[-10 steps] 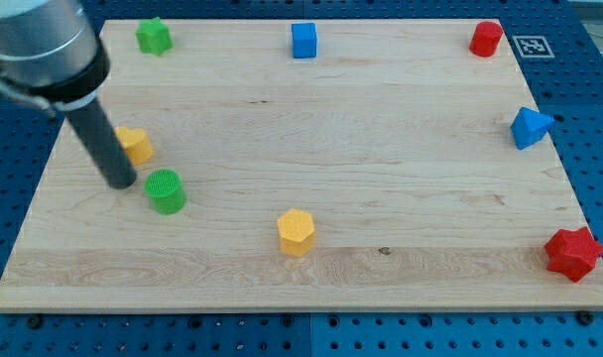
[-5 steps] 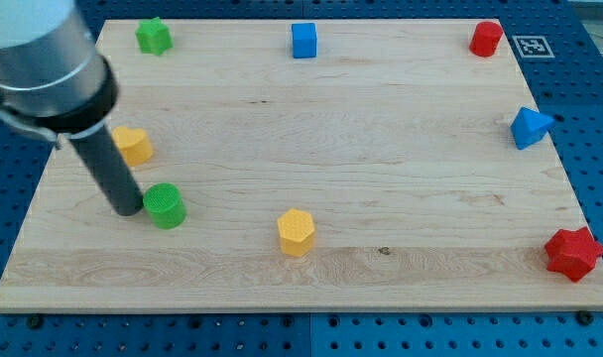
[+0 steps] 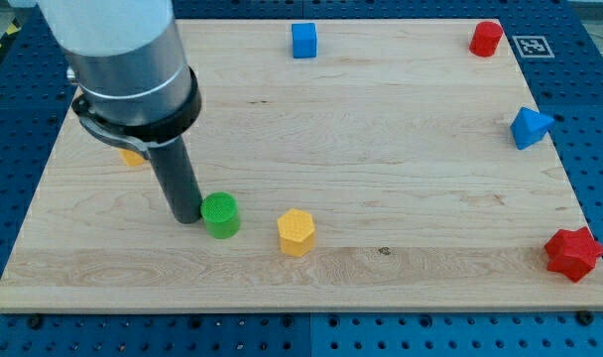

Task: Move the green circle close to the yellow hexagon

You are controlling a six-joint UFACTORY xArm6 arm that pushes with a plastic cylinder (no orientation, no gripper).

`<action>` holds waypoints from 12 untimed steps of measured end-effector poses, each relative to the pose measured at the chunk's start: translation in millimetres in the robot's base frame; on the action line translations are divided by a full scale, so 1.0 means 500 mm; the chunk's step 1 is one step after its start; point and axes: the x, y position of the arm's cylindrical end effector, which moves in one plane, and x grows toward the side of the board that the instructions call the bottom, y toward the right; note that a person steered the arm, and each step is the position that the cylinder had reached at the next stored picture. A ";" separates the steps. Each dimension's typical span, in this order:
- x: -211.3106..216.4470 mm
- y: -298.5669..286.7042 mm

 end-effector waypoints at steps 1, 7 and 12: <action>0.020 0.019; 0.054 0.074; 0.003 0.082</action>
